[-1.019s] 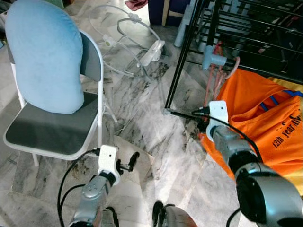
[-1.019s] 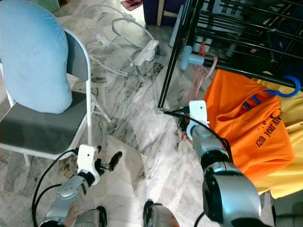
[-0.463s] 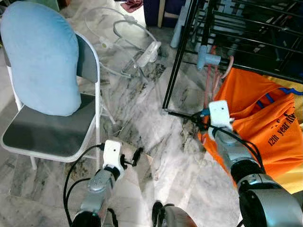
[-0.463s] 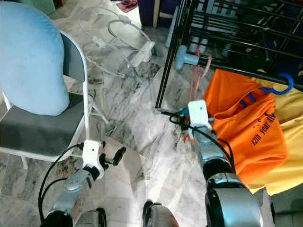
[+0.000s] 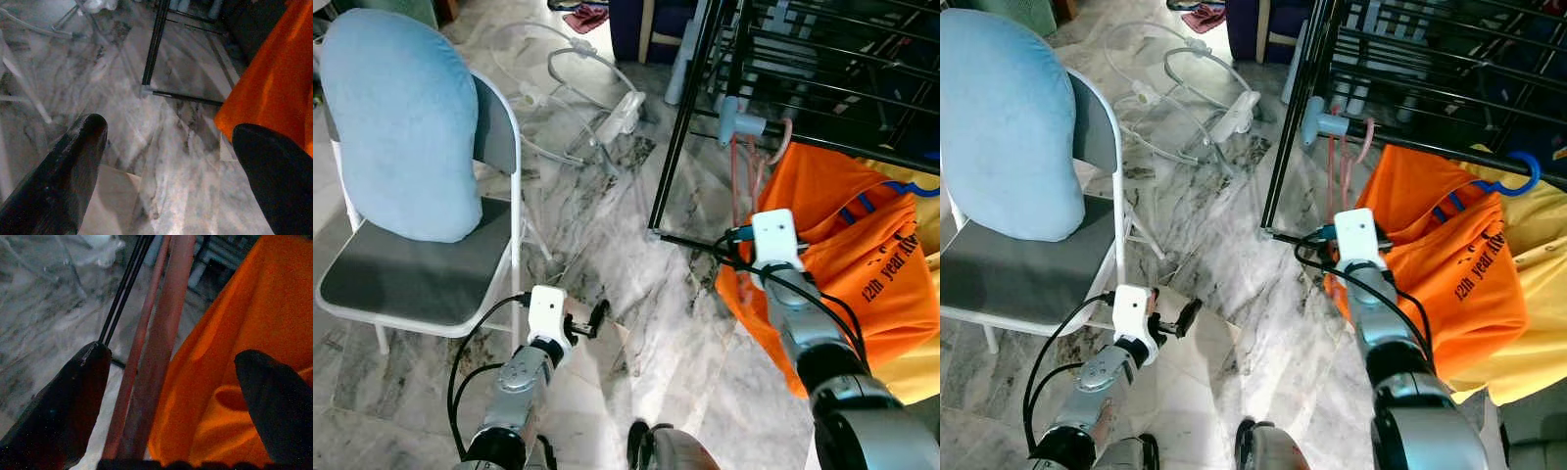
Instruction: Hang hanger
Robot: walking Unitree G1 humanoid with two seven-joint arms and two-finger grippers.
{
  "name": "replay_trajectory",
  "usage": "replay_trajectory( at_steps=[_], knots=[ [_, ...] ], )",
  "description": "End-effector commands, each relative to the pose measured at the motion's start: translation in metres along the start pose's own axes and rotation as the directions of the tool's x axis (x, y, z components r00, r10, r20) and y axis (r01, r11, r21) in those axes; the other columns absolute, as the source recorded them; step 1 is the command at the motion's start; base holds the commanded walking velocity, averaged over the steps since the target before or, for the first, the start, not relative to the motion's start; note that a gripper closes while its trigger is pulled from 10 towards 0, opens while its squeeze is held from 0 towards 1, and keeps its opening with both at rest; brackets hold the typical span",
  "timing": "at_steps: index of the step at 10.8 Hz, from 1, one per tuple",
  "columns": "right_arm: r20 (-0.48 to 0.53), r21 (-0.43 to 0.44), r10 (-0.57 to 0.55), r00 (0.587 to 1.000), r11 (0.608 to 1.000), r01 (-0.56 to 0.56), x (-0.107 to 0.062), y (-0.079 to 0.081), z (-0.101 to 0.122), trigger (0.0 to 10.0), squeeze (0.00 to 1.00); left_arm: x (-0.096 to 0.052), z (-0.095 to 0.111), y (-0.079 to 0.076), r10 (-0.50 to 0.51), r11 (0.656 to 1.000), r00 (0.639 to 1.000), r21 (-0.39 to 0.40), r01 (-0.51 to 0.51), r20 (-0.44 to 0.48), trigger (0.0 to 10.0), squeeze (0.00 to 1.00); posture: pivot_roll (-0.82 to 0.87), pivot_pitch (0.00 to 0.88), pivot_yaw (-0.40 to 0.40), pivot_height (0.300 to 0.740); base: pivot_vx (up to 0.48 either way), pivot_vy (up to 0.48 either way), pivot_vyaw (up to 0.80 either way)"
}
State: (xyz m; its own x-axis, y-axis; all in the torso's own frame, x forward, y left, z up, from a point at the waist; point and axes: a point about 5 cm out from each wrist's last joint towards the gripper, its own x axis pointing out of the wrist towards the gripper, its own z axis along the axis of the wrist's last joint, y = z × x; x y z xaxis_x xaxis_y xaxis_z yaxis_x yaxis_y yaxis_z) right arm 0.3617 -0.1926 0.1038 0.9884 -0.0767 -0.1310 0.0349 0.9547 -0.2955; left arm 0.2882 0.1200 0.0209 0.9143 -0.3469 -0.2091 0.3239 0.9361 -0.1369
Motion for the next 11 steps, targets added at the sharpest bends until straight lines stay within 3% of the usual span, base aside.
replay_trajectory(
  at_steps=[1,2,3,4,6,8,9,10,11],
  knots=[
    [0.020,-0.051,-0.015,1.000,0.999,0.016,-0.005,-0.007,-0.003,10.0,1.00,-0.002,0.001,0.004,0.022,1.000,1.000,0.013,-0.022,0.020,10.0,0.00,-0.08,0.127,-0.099,0.740,0.000,0.000,0.00],
    [0.042,-0.052,-0.018,0.999,0.998,0.020,-0.009,-0.013,-0.004,10.0,1.00,-0.003,0.007,0.010,0.079,0.996,0.995,0.029,-0.081,0.054,10.0,0.00,-0.09,0.124,-0.100,0.740,0.000,0.000,0.00],
    [0.068,-0.059,-0.024,0.997,0.998,0.028,-0.015,-0.020,-0.003,10.0,0.62,-0.004,0.008,0.013,0.094,0.995,0.993,0.017,-0.096,0.066,10.0,0.00,-0.09,0.122,-0.102,0.740,0.000,0.000,0.00],
    [0.107,-0.054,0.009,0.994,0.999,-0.003,-0.023,-0.023,0.000,10.0,0.00,-0.004,0.010,0.015,0.105,0.994,0.991,0.020,-0.107,0.082,10.0,0.00,-0.09,0.114,-0.100,0.740,0.000,0.000,0.00],
    [0.188,-0.066,0.013,0.982,0.998,-0.001,-0.034,-0.034,0.017,10.0,0.00,-0.002,0.019,0.018,0.113,0.991,0.987,0.055,-0.120,0.115,10.0,0.00,-0.09,0.102,-0.092,0.740,0.000,0.000,0.00],
    [0.228,-0.003,-0.033,0.973,0.999,0.035,-0.034,-0.043,0.028,10.0,0.00,0.005,0.034,0.014,0.087,0.987,0.984,0.119,-0.106,0.157,10.0,0.00,-0.09,0.076,-0.068,0.740,0.000,0.000,0.00],
    [0.223,0.049,-0.044,0.974,0.998,0.033,-0.037,-0.043,0.029,10.0,0.00,0.010,0.047,0.018,0.083,0.980,0.983,0.164,-0.110,0.163,10.0,0.00,-0.08,0.055,-0.032,0.740,0.000,0.000,0.00],
    [0.207,0.078,-0.049,0.977,0.996,0.034,-0.040,-0.037,0.025,10.0,0.00,0.011,0.058,0.021,-0.017,0.974,0.984,0.226,-0.024,0.179,10.0,0.00,-0.08,0.046,-0.013,0.740,0.000,0.000,0.00],
    [0.221,0.089,-0.043,0.974,0.996,0.023,-0.043,-0.029,0.025,10.0,0.00,0.010,0.062,0.030,0.019,0.968,0.984,0.242,-0.062,0.178,10.0,0.00,-0.08,0.043,-0.009,0.740,0.000,0.000,0.00]
  ],
)
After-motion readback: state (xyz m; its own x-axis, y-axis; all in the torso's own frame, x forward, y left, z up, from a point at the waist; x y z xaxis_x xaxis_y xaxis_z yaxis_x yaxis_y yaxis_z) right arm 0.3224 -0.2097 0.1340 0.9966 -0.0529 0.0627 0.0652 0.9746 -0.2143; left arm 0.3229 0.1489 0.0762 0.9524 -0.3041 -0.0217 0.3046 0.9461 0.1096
